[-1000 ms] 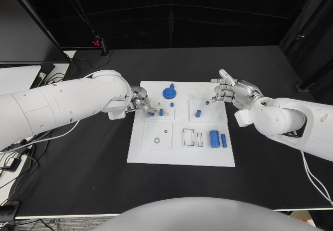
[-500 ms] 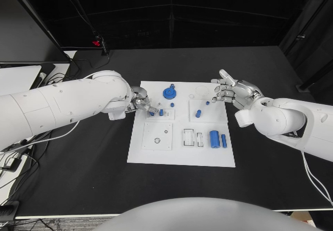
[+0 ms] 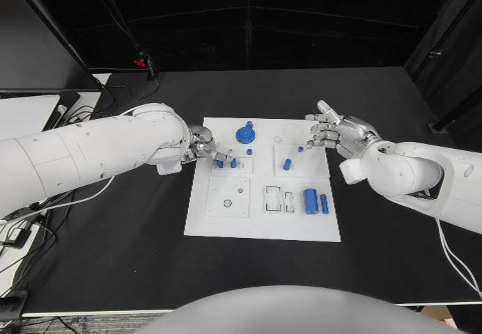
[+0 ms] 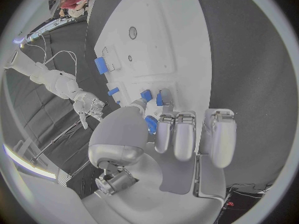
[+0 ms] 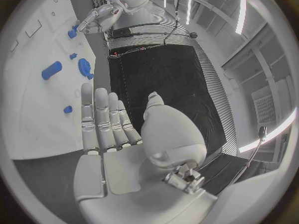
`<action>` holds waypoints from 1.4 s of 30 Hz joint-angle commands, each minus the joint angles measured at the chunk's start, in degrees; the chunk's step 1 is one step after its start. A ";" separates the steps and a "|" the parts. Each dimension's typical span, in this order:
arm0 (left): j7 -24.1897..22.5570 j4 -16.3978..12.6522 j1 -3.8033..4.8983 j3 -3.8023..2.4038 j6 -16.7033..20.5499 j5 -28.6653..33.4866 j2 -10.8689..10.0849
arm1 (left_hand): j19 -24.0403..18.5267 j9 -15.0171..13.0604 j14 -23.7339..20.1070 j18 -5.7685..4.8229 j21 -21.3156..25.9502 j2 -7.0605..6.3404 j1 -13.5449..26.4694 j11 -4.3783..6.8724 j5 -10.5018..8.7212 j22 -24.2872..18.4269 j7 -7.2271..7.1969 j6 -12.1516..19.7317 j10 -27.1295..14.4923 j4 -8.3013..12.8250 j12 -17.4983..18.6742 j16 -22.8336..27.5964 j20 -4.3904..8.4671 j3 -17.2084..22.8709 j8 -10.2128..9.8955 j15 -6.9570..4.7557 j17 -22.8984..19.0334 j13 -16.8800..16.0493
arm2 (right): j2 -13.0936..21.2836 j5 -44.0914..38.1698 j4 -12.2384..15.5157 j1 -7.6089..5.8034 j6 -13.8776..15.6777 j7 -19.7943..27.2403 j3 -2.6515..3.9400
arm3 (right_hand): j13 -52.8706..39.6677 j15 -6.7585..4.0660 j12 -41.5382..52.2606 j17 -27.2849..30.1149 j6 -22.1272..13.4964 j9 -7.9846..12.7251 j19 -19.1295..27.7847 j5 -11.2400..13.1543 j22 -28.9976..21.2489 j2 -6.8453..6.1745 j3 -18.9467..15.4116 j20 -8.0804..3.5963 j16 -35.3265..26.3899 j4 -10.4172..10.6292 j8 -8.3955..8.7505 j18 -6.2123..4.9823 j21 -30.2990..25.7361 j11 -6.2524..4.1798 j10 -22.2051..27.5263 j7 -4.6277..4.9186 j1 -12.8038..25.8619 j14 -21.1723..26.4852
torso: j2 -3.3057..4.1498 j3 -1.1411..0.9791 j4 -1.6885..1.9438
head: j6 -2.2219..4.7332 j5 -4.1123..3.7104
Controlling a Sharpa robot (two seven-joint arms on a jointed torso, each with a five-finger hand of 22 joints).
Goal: Assemble the parts on the task board
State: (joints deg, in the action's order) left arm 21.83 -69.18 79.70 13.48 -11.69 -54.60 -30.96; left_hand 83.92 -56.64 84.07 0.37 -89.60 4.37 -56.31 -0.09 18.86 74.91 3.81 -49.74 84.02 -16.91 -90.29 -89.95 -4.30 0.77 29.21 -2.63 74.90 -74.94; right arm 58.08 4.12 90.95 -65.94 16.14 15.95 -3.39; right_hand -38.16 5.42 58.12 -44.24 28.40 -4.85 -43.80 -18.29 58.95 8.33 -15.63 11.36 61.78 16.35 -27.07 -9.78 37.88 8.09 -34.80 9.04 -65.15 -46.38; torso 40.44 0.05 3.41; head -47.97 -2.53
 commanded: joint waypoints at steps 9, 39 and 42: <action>-0.12 -0.02 -0.13 0.12 0.84 -0.42 -0.10 | 5.63 -0.82 5.93 -0.23 -0.02 0.26 0.32 -0.16 -0.10 14.91 -0.33 0.53 5.98 0.12 0.29 -0.05 -0.33 -0.74 1.34 0.45 15.10 -15.06 | -0.04 0.05 0.04 -0.07 -0.59 0.20 0.03 | 0.05 -0.07 0.19 0.05 -0.38 0.09 0.26 -0.25 -0.07 0.42 -0.41 0.26 0.25 0.01 -0.21 -0.54 -0.25 0.00 0.56 1.74 -0.03 0.50 | 0.01 -0.01 -0.02 | -0.11 -0.04; -0.09 0.02 -0.12 0.12 -0.84 -0.98 -0.26 | 5.48 -2.42 5.93 -0.18 0.10 1.07 -3.65 0.47 10.95 14.85 -1.00 2.07 5.98 0.12 0.29 -0.05 -0.02 -0.68 4.25 0.03 15.10 -15.06 | 0.01 0.05 0.11 -0.07 -0.52 0.10 0.03 | 0.05 -0.07 0.19 0.05 -0.38 0.09 0.26 -0.25 -0.07 0.42 -0.41 0.26 0.25 0.01 -0.21 -0.54 -0.25 0.00 0.56 1.74 -0.03 0.50 | 0.01 -0.02 0.01 | -0.15 -0.02; 0.03 0.04 -0.12 0.12 -1.11 -0.98 -0.23 | 5.48 -2.37 5.93 -0.18 0.10 0.93 -4.33 0.54 12.20 14.84 -1.08 2.16 5.98 0.13 0.29 -0.05 0.02 -0.37 4.35 -0.02 15.10 -15.06 | 0.01 0.05 0.11 -0.07 -0.53 0.11 0.03 | 0.05 -0.07 0.19 0.05 -0.38 0.09 0.26 -0.25 -0.07 0.42 -0.41 0.26 0.25 0.01 -0.21 -0.54 -0.25 0.00 0.56 1.74 -0.03 0.50 | -0.01 -0.01 0.01 | -0.20 -0.02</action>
State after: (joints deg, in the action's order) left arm 21.52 -69.15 79.62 13.53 -11.36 -55.18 -31.20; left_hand 83.91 -59.07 83.90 0.37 -89.60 5.38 -60.21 -0.09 30.97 74.91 2.69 -48.00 84.01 -16.78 -90.29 -89.95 -4.30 0.19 33.34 -2.46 74.90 -74.94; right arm 58.09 4.13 90.92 -65.94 16.14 15.73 -3.39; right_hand -38.16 5.42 58.12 -44.24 28.40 -4.85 -43.81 -18.29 58.96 8.32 -15.63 11.37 61.78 16.36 -27.06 -9.78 37.88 8.09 -34.80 9.04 -65.15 -46.38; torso 40.45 0.04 3.42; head -48.12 -2.54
